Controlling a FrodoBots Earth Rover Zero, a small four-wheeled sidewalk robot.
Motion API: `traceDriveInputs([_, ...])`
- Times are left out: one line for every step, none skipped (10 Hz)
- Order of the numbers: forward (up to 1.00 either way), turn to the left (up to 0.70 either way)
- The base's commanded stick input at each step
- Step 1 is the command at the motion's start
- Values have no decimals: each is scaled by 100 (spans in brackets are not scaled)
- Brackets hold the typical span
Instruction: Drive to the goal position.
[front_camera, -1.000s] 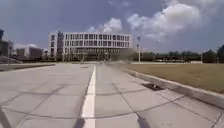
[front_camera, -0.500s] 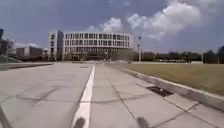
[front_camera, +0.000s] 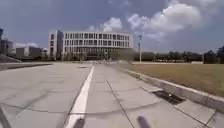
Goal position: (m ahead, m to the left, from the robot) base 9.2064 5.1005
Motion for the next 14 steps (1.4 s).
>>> traceDriveInputs([70, 0])
traceDriveInputs([70, 0])
traceDriveInputs([70, 0])
traceDriveInputs([70, 0])
traceDriveInputs([70, 0])
traceDriveInputs([70, 0])
traceDriveInputs([70, 0])
traceDriveInputs([70, 0])
traceDriveInputs([70, 0])
traceDriveInputs([70, 0])
traceDriveInputs([70, 0])
traceDriveInputs([70, 0])
traceDriveInputs([70, 0])
traceDriveInputs([70, 0])
